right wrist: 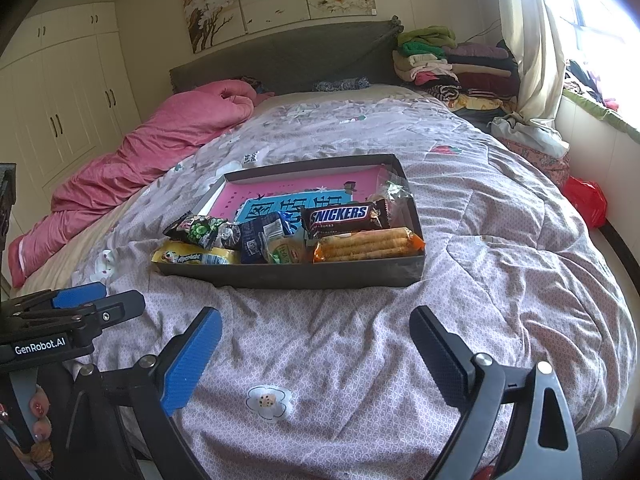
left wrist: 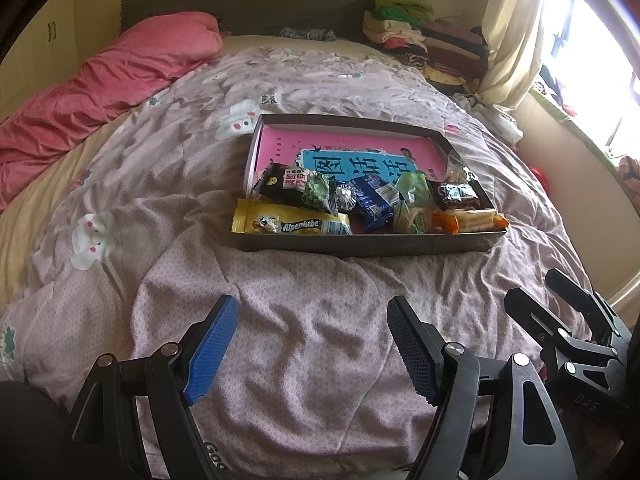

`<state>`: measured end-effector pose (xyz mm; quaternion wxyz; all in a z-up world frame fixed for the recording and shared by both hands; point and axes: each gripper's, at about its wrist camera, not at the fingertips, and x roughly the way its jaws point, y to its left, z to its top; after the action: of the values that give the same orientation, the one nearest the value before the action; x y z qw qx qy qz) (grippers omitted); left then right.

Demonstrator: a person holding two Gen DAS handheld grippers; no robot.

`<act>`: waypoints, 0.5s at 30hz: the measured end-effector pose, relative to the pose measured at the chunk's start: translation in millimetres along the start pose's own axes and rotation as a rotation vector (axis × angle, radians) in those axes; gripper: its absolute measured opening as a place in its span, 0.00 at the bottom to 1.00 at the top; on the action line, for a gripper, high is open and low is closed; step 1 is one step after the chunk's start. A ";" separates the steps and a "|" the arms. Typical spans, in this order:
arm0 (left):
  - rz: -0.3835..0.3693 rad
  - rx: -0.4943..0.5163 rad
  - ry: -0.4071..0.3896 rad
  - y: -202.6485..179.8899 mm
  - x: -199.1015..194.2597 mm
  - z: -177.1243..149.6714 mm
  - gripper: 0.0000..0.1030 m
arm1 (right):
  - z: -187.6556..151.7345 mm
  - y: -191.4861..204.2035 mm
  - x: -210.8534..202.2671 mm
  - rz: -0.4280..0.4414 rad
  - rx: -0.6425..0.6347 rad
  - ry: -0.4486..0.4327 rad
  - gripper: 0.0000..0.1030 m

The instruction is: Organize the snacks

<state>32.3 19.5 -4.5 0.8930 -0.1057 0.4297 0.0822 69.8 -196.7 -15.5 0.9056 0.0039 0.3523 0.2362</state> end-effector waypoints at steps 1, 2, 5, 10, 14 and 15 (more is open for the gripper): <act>0.003 -0.001 -0.001 0.0 0.0 0.0 0.76 | 0.3 0.1 0.0 0.000 0.001 0.001 0.93; 0.013 -0.004 -0.001 0.4 0.2 0.1 0.76 | 0.1 -0.1 0.0 0.000 0.001 0.002 0.93; 0.024 -0.010 0.006 1.1 2.2 0.0 0.76 | -0.1 0.3 0.1 0.001 0.001 0.001 0.93; 0.020 -0.010 0.010 1.1 3.4 -0.5 0.76 | 0.2 0.5 0.5 -0.001 0.000 0.002 0.93; 0.027 -0.025 0.013 3.5 6.6 -0.2 0.76 | 0.1 0.5 0.5 0.000 0.001 0.002 0.93; 0.045 -0.030 0.002 5.2 7.0 0.1 0.76 | 0.3 0.4 0.6 0.000 0.001 0.002 0.93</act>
<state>35.5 24.9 -10.5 0.8887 -0.1097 0.4318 0.1087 70.1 -196.0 -15.6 0.9051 0.0042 0.3534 0.2362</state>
